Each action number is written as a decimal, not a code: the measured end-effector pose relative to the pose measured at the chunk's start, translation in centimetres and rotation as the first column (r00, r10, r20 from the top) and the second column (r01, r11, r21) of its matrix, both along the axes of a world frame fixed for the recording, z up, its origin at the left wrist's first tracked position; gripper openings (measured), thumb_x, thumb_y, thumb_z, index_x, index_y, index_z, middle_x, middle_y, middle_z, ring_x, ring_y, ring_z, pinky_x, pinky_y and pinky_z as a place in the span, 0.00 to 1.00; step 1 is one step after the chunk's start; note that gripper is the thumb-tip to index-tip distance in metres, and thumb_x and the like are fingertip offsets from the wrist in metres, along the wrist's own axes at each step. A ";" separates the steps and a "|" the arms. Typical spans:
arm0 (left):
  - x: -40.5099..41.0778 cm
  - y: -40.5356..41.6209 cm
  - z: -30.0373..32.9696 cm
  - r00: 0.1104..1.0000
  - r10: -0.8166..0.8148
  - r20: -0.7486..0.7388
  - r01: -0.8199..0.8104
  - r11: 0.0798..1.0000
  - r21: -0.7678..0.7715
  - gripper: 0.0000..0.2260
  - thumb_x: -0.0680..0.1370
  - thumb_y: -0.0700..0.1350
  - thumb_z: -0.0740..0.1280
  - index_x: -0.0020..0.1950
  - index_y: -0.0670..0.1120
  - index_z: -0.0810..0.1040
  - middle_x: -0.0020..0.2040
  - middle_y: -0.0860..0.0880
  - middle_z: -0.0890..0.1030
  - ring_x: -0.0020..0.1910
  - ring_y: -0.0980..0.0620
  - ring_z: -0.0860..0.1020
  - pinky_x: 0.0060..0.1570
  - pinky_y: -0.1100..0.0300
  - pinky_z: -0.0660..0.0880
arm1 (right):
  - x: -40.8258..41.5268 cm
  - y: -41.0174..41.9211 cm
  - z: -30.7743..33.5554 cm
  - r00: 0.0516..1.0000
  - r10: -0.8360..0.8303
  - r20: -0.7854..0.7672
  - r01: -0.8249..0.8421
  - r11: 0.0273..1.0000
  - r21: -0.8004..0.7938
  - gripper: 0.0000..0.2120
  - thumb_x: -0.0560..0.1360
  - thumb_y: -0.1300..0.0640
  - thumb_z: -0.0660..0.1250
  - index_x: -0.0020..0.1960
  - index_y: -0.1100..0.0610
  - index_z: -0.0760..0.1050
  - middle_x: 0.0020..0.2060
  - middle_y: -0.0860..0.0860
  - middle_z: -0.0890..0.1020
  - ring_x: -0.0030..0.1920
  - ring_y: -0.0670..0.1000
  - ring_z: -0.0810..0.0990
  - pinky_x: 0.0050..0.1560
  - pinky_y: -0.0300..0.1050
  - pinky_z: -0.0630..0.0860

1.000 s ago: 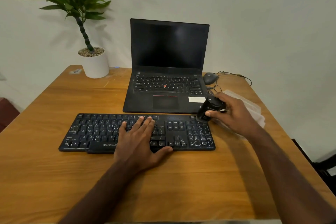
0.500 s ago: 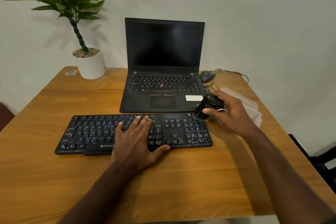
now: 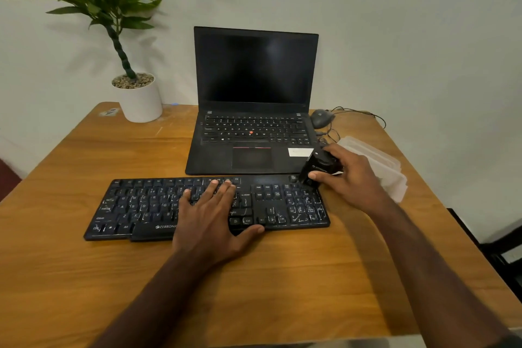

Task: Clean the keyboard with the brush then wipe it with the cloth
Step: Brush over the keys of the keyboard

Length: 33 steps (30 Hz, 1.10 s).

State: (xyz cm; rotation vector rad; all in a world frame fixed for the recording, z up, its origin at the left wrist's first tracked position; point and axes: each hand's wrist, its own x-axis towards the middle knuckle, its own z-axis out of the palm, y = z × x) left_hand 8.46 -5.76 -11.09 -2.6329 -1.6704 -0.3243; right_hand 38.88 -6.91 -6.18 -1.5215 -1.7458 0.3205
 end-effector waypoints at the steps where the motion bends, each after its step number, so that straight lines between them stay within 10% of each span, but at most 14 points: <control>1: 0.0 0.0 0.0 1.000 0.000 0.003 0.000 1.000 0.003 0.52 0.67 0.83 0.43 0.79 0.49 0.63 0.78 0.51 0.64 0.78 0.51 0.59 0.74 0.37 0.53 | 0.0 0.2 -0.2 1.000 -0.026 0.006 0.026 1.000 0.002 0.19 0.72 0.55 0.78 0.61 0.54 0.78 0.49 0.48 0.85 0.49 0.43 0.83 0.51 0.39 0.80; 33: 0.0 -0.1 0.3 0.999 0.008 -0.031 -0.010 0.999 -0.043 0.51 0.67 0.83 0.42 0.80 0.51 0.56 0.81 0.52 0.58 0.80 0.52 0.53 0.75 0.38 0.49 | -5.2 3.0 0.0 0.995 0.038 -0.091 -0.035 0.999 0.035 0.15 0.73 0.55 0.77 0.56 0.55 0.77 0.45 0.44 0.83 0.47 0.40 0.81 0.44 0.30 0.75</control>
